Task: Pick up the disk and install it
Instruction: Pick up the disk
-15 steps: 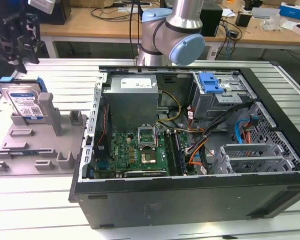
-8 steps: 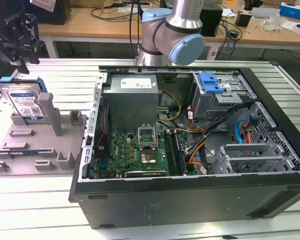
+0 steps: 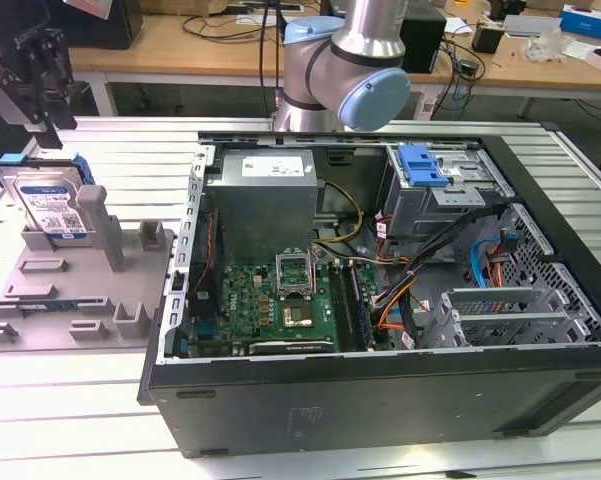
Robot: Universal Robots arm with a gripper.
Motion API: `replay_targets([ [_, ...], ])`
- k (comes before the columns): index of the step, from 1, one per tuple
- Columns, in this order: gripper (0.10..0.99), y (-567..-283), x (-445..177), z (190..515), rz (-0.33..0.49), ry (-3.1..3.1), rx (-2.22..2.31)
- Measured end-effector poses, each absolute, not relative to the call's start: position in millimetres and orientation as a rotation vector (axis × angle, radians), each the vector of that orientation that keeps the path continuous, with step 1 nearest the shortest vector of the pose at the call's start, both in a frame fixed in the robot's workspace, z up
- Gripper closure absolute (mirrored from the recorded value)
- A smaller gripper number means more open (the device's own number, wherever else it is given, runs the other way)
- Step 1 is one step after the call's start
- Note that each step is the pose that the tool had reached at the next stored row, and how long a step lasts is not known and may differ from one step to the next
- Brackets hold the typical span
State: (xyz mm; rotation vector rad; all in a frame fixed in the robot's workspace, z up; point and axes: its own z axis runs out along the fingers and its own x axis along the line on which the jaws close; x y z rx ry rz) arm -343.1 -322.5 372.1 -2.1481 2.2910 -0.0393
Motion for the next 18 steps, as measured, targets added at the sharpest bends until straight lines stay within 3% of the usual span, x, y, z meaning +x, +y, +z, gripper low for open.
replay_targets([
  [18,0.604,-316.1,-345.7,372.0,-0.064,2.269,-2.192],
])
